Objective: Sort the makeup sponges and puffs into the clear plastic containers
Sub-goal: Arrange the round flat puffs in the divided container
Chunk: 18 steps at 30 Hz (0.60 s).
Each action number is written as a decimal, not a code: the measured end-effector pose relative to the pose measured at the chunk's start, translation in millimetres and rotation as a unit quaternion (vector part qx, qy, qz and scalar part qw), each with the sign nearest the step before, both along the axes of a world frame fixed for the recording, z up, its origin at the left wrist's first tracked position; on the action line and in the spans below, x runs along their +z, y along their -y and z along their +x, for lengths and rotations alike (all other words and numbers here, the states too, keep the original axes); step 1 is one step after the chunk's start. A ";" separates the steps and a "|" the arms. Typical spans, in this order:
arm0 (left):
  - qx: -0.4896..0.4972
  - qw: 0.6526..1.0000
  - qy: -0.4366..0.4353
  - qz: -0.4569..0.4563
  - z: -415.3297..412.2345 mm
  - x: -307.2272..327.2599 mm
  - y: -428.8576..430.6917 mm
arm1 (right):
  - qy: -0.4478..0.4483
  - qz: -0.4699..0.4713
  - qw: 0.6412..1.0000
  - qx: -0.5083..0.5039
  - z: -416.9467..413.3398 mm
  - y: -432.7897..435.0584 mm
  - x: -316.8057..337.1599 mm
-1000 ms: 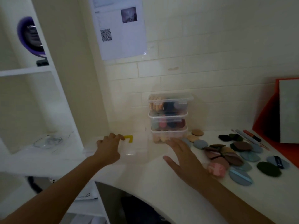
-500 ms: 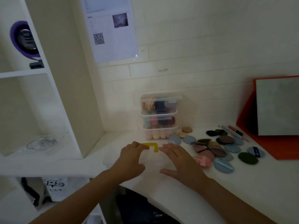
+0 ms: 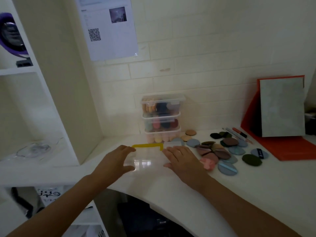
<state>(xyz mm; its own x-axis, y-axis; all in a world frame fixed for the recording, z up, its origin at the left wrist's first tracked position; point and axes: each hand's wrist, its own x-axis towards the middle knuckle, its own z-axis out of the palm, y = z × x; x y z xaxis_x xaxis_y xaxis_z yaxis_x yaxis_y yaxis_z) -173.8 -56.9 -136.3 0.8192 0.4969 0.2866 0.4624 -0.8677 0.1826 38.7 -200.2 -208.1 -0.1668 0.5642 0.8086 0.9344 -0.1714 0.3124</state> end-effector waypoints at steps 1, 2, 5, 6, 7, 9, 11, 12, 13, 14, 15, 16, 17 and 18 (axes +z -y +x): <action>-0.001 1.000 0.004 0.005 -2.4 1.8 -1.7 | 0.001 0.004 1.000 -0.001 -0.2 0.5 0.7; -0.002 1.000 0.007 0.011 -4.2 3.7 -3.2 | 0.003 0.008 1.000 0.000 -0.7 1.6 1.9; -0.013 1.000 -0.009 0.027 -8.6 8.4 -3.0 | 0.015 0.024 1.000 -0.004 -2.4 5.7 4.6; -0.017 0.999 -0.011 0.031 -9.6 10.0 -0.7 | 0.017 0.028 0.999 -0.008 -2.6 6.8 5.3; -0.025 0.999 -0.008 0.033 -10.6 11.3 1.5 | 0.018 0.031 0.999 -0.012 -2.9 7.6 6.1; -0.040 0.999 -0.012 0.034 -12.5 11.8 2.0 | 0.012 0.035 0.999 -0.017 -3.0 8.5 7.9; -0.035 0.998 -0.015 0.044 -12.2 16.5 5.2 | 0.005 0.037 0.999 -0.026 -3.5 9.2 10.5; -0.032 0.998 -0.013 0.049 -11.2 19.2 7.1 | 0.004 0.038 0.999 -0.029 -3.9 9.5 12.0; -0.028 0.998 -0.015 0.047 -10.4 21.1 7.7 | 0.000 0.038 0.999 -0.027 -4.2 9.8 13.7; -0.027 0.999 -0.015 0.041 -9.8 22.4 8.2 | -0.013 0.037 0.999 -0.018 -4.1 10.1 14.4; -0.026 0.999 -0.012 0.037 -9.4 23.5 8.2 | -0.036 0.038 0.999 -0.005 -3.7 10.5 14.7; -0.029 0.999 -0.006 0.035 -8.9 24.6 8.1 | -0.068 0.041 0.997 0.009 -3.5 11.5 14.9; -0.028 0.999 0.002 0.030 -8.3 26.3 8.1 | -0.103 0.045 0.993 0.020 -3.2 13.2 15.4; -0.026 0.999 0.015 0.022 -7.5 28.6 8.6 | -0.132 0.048 0.990 0.022 -2.4 15.6 15.7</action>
